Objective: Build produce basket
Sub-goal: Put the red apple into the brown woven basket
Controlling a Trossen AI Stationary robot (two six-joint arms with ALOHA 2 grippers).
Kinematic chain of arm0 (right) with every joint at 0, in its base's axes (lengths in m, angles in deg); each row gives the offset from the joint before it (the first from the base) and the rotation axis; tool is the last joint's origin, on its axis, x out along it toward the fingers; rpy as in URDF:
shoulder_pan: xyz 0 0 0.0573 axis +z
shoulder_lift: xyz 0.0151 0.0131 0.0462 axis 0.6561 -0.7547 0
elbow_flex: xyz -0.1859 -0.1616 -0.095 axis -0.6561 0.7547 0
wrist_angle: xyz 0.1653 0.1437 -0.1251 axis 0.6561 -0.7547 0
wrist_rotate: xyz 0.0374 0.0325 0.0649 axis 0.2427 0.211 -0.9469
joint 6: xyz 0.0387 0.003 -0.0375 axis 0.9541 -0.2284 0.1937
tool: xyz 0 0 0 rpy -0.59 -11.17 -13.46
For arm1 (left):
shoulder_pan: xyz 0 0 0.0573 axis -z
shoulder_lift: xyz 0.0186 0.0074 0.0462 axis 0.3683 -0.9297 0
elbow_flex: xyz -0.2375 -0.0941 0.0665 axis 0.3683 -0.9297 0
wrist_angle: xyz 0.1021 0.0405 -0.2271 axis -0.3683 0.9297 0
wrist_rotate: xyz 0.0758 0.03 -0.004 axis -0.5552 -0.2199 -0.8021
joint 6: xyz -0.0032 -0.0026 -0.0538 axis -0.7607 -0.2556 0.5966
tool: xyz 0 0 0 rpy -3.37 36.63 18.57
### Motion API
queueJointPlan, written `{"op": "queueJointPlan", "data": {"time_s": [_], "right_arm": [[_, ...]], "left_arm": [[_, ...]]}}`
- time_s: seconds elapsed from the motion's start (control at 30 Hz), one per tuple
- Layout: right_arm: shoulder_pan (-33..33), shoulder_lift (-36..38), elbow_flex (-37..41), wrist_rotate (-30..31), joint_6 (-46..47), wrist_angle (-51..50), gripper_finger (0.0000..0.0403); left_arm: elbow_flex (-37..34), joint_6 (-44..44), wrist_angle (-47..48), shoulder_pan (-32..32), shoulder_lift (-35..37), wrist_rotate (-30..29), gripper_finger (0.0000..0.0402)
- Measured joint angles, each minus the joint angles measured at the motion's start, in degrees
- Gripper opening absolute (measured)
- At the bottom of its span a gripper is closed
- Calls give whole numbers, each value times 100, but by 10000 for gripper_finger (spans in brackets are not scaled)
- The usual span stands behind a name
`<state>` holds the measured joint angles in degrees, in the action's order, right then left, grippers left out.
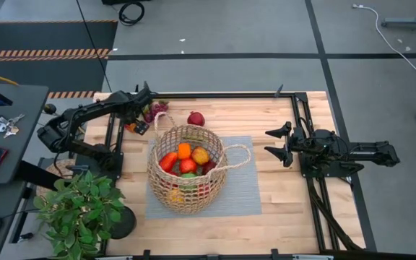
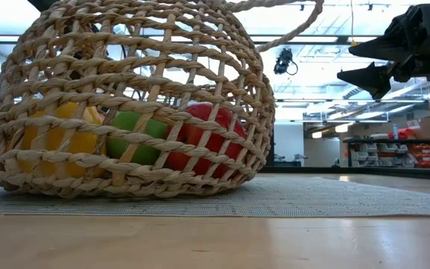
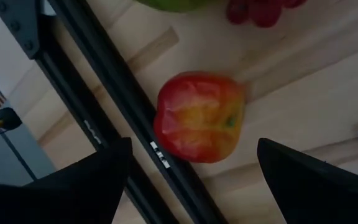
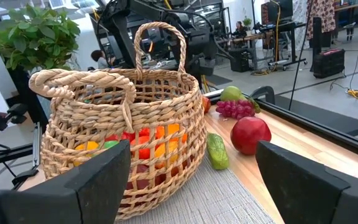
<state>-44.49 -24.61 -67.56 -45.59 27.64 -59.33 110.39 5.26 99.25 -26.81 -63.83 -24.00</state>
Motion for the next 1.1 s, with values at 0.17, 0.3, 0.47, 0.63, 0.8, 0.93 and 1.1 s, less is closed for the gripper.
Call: {"op": "queueJointPlan", "data": {"time_s": [0.17,0.3,0.47,0.63,0.8,0.93,1.1], "right_arm": [[0,0,0,0,0,0,348],[0,0,0,0,-2,0,348],[0,0,0,0,-1,0,348],[0,0,0,0,-1,0,348],[0,0,0,0,-1,0,348],[0,0,0,0,-1,0,348],[0,0,0,0,-2,0,348]], "left_arm": [[-97,141,-200,0,-100,-24,352],[-97,194,-306,0,-343,28,352],[-97,281,-289,0,-885,102,346],[-97,164,-318,63,-1270,86,345],[-97,12,-553,141,-1346,80,345],[-97,-99,-685,144,-1346,79,345],[-97,-200,-675,142,-1346,75,320]]}}
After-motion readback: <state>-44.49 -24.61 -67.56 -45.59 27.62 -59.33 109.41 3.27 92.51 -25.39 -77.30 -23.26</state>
